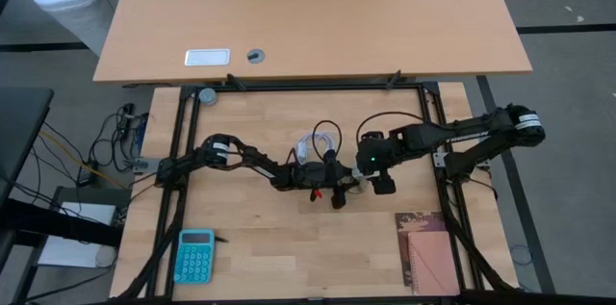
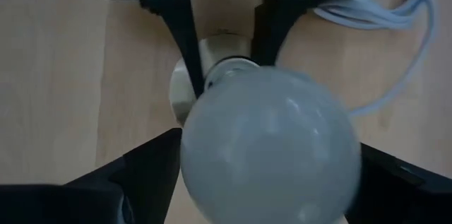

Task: Screw lightbulb
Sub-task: Insert the white lightbulb into the lamp socket

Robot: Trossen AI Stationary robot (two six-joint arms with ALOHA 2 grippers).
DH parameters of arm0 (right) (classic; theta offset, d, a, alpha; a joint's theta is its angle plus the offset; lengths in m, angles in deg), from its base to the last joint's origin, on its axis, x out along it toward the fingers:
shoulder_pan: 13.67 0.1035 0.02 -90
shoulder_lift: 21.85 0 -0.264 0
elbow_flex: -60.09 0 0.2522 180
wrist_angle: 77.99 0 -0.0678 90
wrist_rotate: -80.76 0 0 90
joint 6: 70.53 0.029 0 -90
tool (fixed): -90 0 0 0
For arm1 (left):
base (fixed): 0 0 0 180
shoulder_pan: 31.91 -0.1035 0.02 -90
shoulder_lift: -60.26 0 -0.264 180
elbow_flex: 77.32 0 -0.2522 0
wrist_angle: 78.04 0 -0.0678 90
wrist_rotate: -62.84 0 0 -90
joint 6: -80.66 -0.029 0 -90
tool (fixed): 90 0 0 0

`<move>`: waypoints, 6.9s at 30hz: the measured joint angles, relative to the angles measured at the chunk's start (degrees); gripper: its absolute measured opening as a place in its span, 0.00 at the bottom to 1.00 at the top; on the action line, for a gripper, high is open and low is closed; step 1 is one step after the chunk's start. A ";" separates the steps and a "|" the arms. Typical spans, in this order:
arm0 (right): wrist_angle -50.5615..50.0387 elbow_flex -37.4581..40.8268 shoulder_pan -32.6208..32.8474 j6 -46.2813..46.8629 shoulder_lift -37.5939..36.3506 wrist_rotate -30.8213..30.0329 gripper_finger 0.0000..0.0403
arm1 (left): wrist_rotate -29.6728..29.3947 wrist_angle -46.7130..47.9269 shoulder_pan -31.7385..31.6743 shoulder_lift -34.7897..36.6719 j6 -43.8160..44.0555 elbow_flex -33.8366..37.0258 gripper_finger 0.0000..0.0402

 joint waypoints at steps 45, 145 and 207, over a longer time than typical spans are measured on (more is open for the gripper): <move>2.48 -1.92 -0.35 -4.58 3.41 -0.12 0.64 | 0.17 -0.06 -0.05 0.00 0.02 0.00 0.48; -13.23 -17.84 -2.36 -1.45 18.38 5.65 0.65 | 1.06 0.01 -0.13 0.07 2.00 0.02 0.48; -13.39 -17.75 -2.38 7.49 18.47 5.93 0.65 | 1.08 -0.05 -0.13 0.00 2.88 0.02 0.48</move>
